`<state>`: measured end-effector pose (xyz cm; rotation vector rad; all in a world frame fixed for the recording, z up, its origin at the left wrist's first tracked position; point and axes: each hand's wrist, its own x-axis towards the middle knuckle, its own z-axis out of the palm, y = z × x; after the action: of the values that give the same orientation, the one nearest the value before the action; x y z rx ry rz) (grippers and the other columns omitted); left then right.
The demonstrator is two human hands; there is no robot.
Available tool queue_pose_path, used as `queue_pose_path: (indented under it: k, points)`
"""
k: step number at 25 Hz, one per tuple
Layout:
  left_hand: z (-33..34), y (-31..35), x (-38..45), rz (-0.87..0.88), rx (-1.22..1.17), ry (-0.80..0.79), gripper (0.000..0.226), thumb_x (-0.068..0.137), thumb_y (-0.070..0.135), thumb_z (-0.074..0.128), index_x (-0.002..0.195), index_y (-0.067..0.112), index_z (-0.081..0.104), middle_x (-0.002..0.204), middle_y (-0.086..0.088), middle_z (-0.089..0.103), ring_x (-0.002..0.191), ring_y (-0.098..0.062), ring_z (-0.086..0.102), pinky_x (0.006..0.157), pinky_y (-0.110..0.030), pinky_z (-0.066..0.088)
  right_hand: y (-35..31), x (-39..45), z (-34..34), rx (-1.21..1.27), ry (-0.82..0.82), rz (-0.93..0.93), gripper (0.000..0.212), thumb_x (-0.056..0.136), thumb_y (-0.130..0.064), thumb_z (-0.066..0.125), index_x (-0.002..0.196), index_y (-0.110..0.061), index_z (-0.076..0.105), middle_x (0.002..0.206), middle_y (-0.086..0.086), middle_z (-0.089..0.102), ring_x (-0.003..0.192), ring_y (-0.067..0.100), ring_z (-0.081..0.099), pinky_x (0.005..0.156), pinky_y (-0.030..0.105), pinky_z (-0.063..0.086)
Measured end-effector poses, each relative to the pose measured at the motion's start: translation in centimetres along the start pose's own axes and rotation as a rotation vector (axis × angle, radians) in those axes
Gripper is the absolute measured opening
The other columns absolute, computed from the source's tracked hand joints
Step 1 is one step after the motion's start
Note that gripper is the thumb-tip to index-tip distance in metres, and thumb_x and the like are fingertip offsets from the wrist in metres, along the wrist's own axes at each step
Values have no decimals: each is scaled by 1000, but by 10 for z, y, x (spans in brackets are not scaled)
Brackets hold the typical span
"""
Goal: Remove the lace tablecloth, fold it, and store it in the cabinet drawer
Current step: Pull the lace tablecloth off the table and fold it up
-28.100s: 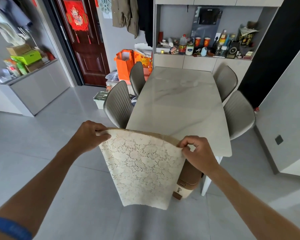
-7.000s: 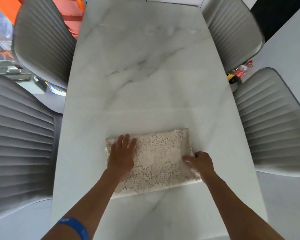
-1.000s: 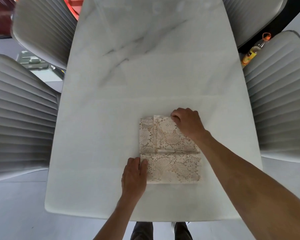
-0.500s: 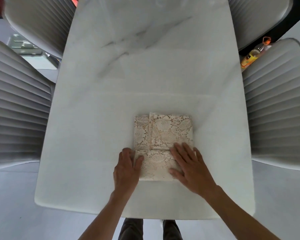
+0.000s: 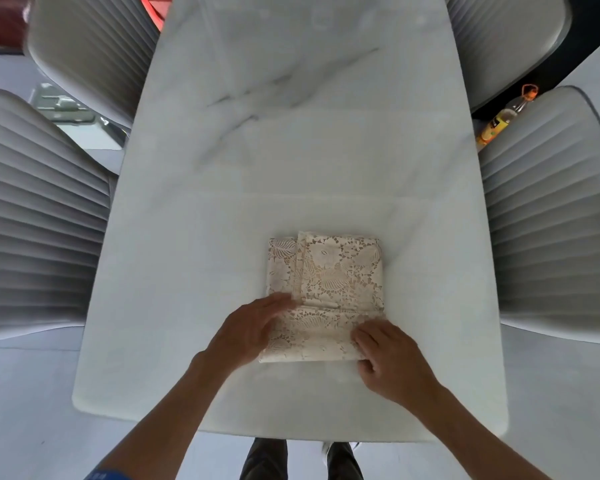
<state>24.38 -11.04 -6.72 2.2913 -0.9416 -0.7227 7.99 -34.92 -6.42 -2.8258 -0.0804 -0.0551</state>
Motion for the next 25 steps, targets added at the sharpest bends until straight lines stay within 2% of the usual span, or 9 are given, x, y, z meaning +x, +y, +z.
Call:
queue_pose_path:
  k: [3, 6, 7, 10, 12, 14, 17, 22, 25]
  points:
    - [-16, -2, 1, -292, -539, -98, 28, 97, 39, 51, 116, 33, 70, 124, 15, 68, 120, -1, 57, 109, -30, 39, 12, 11, -29, 472, 46, 287, 24, 66, -22, 61, 87, -23, 71, 77, -11, 71, 63, 4, 64, 58, 17, 50]
    - [-23, -4, 8, -423, -918, -47, 71, 70, 83, 46, 108, 29, 72, 112, 11, 73, 110, -1, 61, 103, -22, 37, 27, 44, -42, 919, 140, 573, 18, 67, -18, 65, 81, -24, 74, 71, -11, 70, 61, 1, 59, 57, 15, 47]
    - [-23, -4, 11, -398, -965, -34, 72, 66, 83, 52, 112, 30, 70, 115, 10, 72, 112, -4, 61, 101, -23, 39, 31, 56, -41, 1040, 183, 666, 16, 67, -16, 65, 78, -24, 75, 69, -10, 69, 64, 5, 60, 58, 19, 49]
    - [-17, 6, 22, -365, -877, 13, 39, 81, 39, 71, 118, 26, 67, 115, 7, 73, 112, -11, 64, 98, -27, 46, 39, 84, -30, 1274, 324, 930, 9, 71, -18, 70, 77, -22, 74, 71, -3, 70, 70, 14, 66, 59, 30, 55]
    - [-9, 12, 32, -448, -730, 163, 18, 89, 25, 69, 106, 26, 69, 100, 8, 75, 97, -8, 68, 85, -24, 50, 42, 86, -20, 1258, 338, 941, 16, 72, -22, 78, 87, -27, 72, 78, -7, 74, 73, 11, 70, 60, 25, 55]
    - [-2, 12, 36, -466, -616, 254, 6, 92, 27, 64, 97, 29, 67, 91, 10, 73, 83, -4, 66, 74, -23, 48, 47, 82, -17, 1239, 231, 870, 41, 67, -29, 86, 102, -35, 66, 95, -11, 75, 87, 6, 71, 65, 19, 55]
    - [4, 7, 32, -420, -538, 255, 6, 94, 35, 59, 97, 30, 62, 96, 12, 71, 90, -6, 66, 78, -28, 51, 59, 81, -22, 1130, 47, 774, 62, 60, -41, 88, 114, -43, 58, 111, -19, 68, 103, 3, 66, 79, 22, 55]
    - [7, 4, 38, -400, -402, 304, 13, 95, 44, 52, 90, 32, 55, 91, 16, 69, 86, 2, 63, 74, -24, 50, 67, 122, -34, 400, 59, 420, 35, 91, -32, 60, 126, -28, 58, 132, -10, 57, 118, 16, 52, 99, 37, 42]
    - [13, 2, 29, -360, -455, 305, 9, 97, 39, 53, 101, 34, 58, 101, 18, 68, 92, 1, 64, 77, -22, 49, 75, 174, -43, 331, -341, 461, 36, 94, -29, 58, 130, -21, 60, 124, -4, 65, 111, 21, 61, 97, 39, 46]
